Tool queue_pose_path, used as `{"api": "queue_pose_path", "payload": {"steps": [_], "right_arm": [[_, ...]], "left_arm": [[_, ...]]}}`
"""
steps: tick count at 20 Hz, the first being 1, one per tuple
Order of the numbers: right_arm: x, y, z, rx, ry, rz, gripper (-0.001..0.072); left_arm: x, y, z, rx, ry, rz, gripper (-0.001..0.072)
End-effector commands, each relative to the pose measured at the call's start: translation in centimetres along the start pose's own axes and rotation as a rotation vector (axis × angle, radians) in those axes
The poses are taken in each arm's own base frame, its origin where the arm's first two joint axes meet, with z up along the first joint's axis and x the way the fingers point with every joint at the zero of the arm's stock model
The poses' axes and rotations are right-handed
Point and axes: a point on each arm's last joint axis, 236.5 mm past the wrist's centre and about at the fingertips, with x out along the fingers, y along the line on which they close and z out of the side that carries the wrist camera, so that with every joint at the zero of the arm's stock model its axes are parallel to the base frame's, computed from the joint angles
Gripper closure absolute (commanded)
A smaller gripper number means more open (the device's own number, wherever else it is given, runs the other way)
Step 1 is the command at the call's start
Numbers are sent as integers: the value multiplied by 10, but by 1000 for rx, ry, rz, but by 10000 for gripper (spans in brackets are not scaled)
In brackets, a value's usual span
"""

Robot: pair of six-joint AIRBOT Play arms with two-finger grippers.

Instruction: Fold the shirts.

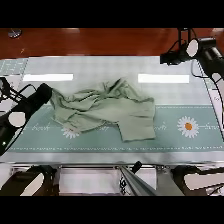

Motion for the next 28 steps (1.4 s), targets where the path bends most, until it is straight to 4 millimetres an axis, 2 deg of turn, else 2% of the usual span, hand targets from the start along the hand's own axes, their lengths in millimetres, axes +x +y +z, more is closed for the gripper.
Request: {"api": "queue_pose_path", "payload": {"steps": [1, 3, 4, 5, 6, 8, 9, 10, 12, 13, 14, 17, 19, 21, 23, 25, 28], "right_arm": [[15, 17, -12, 77, 41, 64, 687], [15, 18, -13, 81, 49, 69, 666], [14, 19, -16, 82, 60, 72, 552], [11, 20, -21, 64, 84, 76, 479], [7, 20, -30, 24, 122, 78, 435], [-6, 13, -48, -87, 201, 75, 317], [-13, 5, -57, -125, 242, 63, 306], [-21, -8, -67, -134, 290, 42, 303], [-32, -33, -93, -99, 405, 33, 222], [-35, -42, -107, -73, 456, 54, 214], [-37, -47, -118, -31, 492, 90, 169], [-41, -47, -145, 122, 558, 244, 158], [-41, -45, -155, 182, 571, 314, 158], [-39, -45, -159, 206, 567, 338, 160], [-39, -43, -157, 204, 558, 348, 161], [-38, -42, -155, 208, 550, 355, 161], [-38, -42, -154, 207, 548, 355, 167]], "left_arm": [[16, 6, -20, 7, 42, 19, 691], [15, 1, -25, 16, 53, 9, 690], [15, -2, -28, 21, 60, 3, 689], [15, -4, -30, 25, 65, -2, 666], [14, -5, -33, 28, 74, -3, 571], [10, 2, -42, 24, 122, 22, 277], [6, 9, -46, 16, 159, 48, 170], [-1, 21, -53, 16, 212, 88, 141], [-24, 50, -68, 117, 352, 162, 140], [-38, 66, -74, 176, 429, 191, 140], [-51, 79, -77, 211, 482, 216, 140], [-82, 113, -60, 260, 511, 293, 100], [-93, 124, -48, 241, 490, 305, 100], [-94, 127, -51, 248, 523, 272, 101], [-85, 123, -57, 226, 547, 225, 103], [-73, 116, -69, 185, 595, 166, 103], [-57, 124, -91, 149, 679, 160, 112]]}}
